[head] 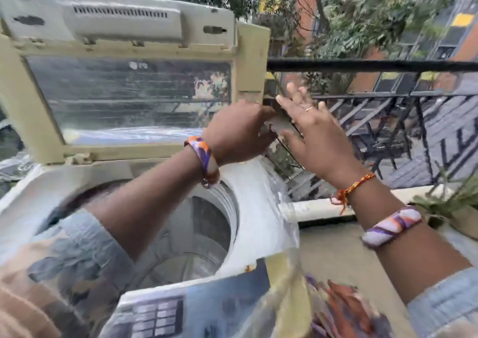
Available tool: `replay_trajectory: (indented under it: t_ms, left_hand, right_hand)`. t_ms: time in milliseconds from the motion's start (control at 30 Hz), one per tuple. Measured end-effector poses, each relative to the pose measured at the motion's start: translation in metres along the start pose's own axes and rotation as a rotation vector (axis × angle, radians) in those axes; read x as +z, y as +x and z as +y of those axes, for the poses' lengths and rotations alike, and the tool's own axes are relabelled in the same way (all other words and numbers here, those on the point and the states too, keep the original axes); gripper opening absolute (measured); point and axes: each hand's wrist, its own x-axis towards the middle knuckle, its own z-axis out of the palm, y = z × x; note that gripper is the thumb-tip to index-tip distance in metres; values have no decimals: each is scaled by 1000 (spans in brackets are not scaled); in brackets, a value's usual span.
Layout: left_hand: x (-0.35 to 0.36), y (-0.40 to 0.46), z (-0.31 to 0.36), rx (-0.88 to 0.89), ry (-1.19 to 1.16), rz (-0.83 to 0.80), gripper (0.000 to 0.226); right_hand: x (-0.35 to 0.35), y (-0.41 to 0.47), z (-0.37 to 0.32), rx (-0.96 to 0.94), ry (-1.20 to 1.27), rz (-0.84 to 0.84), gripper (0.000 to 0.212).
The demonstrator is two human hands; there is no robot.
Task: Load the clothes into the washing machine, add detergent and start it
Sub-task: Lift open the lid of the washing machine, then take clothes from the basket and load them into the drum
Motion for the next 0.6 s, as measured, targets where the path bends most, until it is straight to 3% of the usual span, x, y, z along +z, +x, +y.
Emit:
replay_trajectory:
  t_ms: [167, 267, 400, 467, 600]
  left_hand:
    - [87, 29, 85, 56, 98, -366, 31]
    - [146, 42, 131, 123, 155, -652, 38]
    - [240, 34, 168, -24, -29, -1059, 38]
    - [280, 21, 178, -49, -15, -1245, 40]
    - [333, -22, 180, -123, 89, -1431, 48]
  right_hand:
    - [18, -63, 103, 153, 51, -150, 57]
    - [45, -109, 159, 269, 138, -293, 58]
    - [94, -183, 213, 433, 276, -539, 61]
    - [122, -222, 232, 471, 305, -670, 60]
    - [172, -293, 250, 488, 417, -905, 66]
